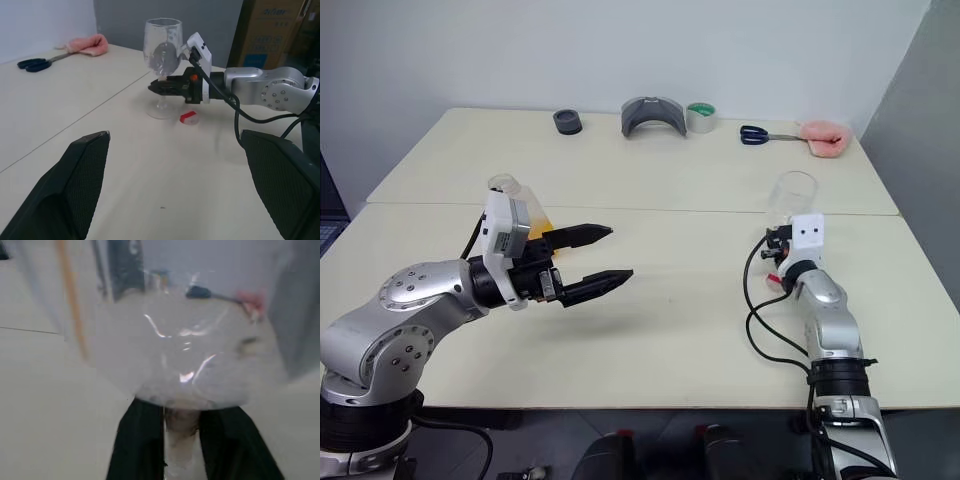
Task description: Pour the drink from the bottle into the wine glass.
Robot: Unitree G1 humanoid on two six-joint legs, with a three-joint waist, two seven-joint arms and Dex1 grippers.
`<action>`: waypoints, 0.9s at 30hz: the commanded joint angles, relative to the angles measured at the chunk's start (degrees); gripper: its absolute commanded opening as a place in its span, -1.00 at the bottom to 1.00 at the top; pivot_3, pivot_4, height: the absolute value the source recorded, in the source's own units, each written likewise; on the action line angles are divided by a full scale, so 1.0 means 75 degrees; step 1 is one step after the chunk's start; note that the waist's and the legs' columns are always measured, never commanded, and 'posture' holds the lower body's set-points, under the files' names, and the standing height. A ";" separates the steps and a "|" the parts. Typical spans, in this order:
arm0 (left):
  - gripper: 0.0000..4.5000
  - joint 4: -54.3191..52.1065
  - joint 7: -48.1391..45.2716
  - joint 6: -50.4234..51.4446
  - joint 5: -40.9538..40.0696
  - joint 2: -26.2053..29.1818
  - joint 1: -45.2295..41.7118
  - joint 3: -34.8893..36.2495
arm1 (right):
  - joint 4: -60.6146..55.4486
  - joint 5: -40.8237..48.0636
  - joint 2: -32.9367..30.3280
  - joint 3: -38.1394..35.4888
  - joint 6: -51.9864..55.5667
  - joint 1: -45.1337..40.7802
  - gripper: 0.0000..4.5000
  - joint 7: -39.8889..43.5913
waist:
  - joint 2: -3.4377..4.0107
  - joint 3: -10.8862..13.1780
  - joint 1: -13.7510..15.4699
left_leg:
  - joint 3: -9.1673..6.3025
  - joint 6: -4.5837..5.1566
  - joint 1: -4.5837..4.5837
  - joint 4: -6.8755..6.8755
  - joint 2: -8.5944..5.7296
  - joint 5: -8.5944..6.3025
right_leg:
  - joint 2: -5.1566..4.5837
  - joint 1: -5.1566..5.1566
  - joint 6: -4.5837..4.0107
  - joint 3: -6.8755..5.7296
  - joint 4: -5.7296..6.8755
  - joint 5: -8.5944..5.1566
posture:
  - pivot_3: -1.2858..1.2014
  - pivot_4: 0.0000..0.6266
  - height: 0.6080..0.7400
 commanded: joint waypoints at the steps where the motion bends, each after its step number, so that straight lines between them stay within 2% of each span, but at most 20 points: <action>1: 1.00 -0.0134 0.0044 -0.0164 0.0045 0.0042 0.0040 0.0156 | -0.0131 -0.0115 -0.0064 0.0096 -0.0524 -0.0287 -0.91 0.0199 | 0.0001 0.0001 -0.0002 | 0.0001 0.0000 0.0000 0.0000 0.0000 0.0000 | 0.0000 0.0000 0.0000 0.0001 0.0000 0.0000 | 0.03 -0.52 1.00; 4: 1.00 -0.0249 0.0160 -0.0163 0.0061 0.0129 0.0212 0.0392 | -0.0137 -0.0216 0.0077 0.0481 -0.0800 -0.0482 -0.91 0.0536 | 0.0008 0.0005 -0.0045 | 0.0005 0.0000 0.0000 0.0000 0.0001 0.0000 | 0.0000 -0.0002 0.0000 0.0005 0.0000 0.0000 | 0.03 -0.52 1.00; 8: 1.00 -0.0541 0.0621 0.0010 -0.0032 0.0298 0.0838 0.1224 | 0.0319 -0.0180 0.0818 0.1148 -0.1132 -0.1065 -0.91 0.1158 | 0.0010 0.0007 -0.0227 | -0.0003 0.0000 0.0001 -0.0003 0.0008 0.0000 | 0.0007 -0.0005 0.0000 0.0003 0.0004 0.0000 | 0.03 -0.52 1.00; 11: 1.00 -0.0768 0.1017 0.0026 0.0029 0.0294 0.1615 0.1938 | 0.1087 -0.0320 0.1335 0.1500 -0.1481 -0.1556 -0.91 0.1470 | 0.0013 0.0010 -0.0232 | -0.0010 0.0000 0.0008 -0.0010 0.0011 0.0000 | 0.0013 -0.0005 -0.0008 0.0006 0.0006 0.0002 | 0.03 -0.52 1.00; 15: 1.00 -0.1155 0.1495 -0.0211 0.0264 -0.0060 0.3024 0.2753 | 0.1985 -0.0386 0.1868 0.1759 -0.1820 -0.2074 -0.91 0.1767 | 0.0013 0.0011 -0.0209 | -0.0007 0.0000 0.0005 -0.0010 0.0005 -0.0001 | -0.0006 -0.0004 -0.0019 0.0002 0.0002 0.0004 | 0.03 -0.52 1.00; 20: 1.00 -0.1766 0.2070 -0.0586 0.0514 -0.0842 0.4301 0.2956 | 0.2965 -0.0773 0.2014 0.1974 -0.2292 -0.2517 -0.91 0.1810 | 0.0003 0.0009 -0.0125 | -0.0010 0.0000 -0.0012 -0.0006 -0.0008 -0.0001 | -0.0052 -0.0001 -0.0015 -0.0016 -0.0007 0.0001 | 0.03 -0.52 1.00; 27: 1.00 -0.1879 0.2310 -0.0738 0.0501 -0.1017 0.4450 0.2839 | 0.4278 -0.0724 0.2109 0.1705 -0.2684 -0.2972 -0.91 0.1856 | 0.0004 0.0009 -0.0173 | -0.0020 0.0000 -0.0014 -0.0004 -0.0011 -0.0001 | -0.0035 -0.0001 -0.0016 -0.0041 -0.0002 0.0001 | 0.03 -0.52 1.00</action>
